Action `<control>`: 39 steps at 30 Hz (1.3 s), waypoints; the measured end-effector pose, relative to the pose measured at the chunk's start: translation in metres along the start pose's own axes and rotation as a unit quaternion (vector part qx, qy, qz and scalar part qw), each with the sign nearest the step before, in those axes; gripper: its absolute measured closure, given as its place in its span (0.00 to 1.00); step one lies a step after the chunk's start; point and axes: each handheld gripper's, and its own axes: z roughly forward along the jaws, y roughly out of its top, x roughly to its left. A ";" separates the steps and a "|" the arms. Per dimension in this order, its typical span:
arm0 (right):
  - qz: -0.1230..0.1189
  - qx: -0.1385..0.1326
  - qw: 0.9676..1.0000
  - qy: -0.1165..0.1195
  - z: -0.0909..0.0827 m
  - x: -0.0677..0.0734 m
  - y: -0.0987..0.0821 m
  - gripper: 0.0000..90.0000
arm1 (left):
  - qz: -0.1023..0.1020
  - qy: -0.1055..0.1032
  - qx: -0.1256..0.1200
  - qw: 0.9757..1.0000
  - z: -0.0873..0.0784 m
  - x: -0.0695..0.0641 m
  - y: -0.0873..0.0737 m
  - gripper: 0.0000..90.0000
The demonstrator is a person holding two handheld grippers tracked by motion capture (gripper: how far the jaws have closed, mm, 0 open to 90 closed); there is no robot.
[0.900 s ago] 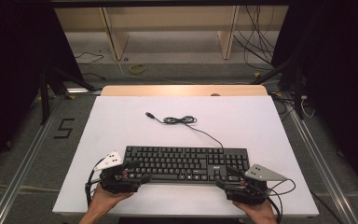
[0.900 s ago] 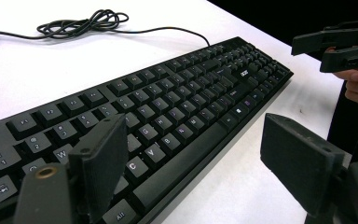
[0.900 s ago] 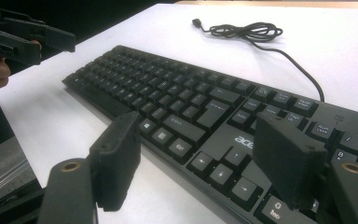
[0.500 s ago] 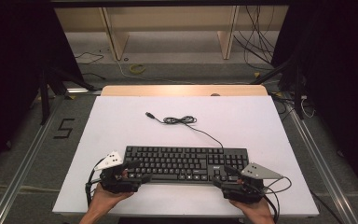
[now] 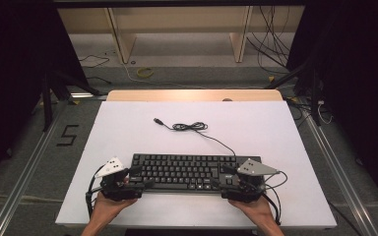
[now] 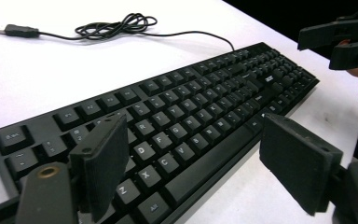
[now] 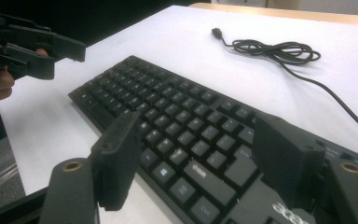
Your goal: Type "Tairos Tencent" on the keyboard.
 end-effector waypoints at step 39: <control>-0.022 0.098 0.994 0.039 0.116 0.031 0.044 0.79 | -0.015 0.097 0.098 0.990 -0.006 0.022 -0.007 0.99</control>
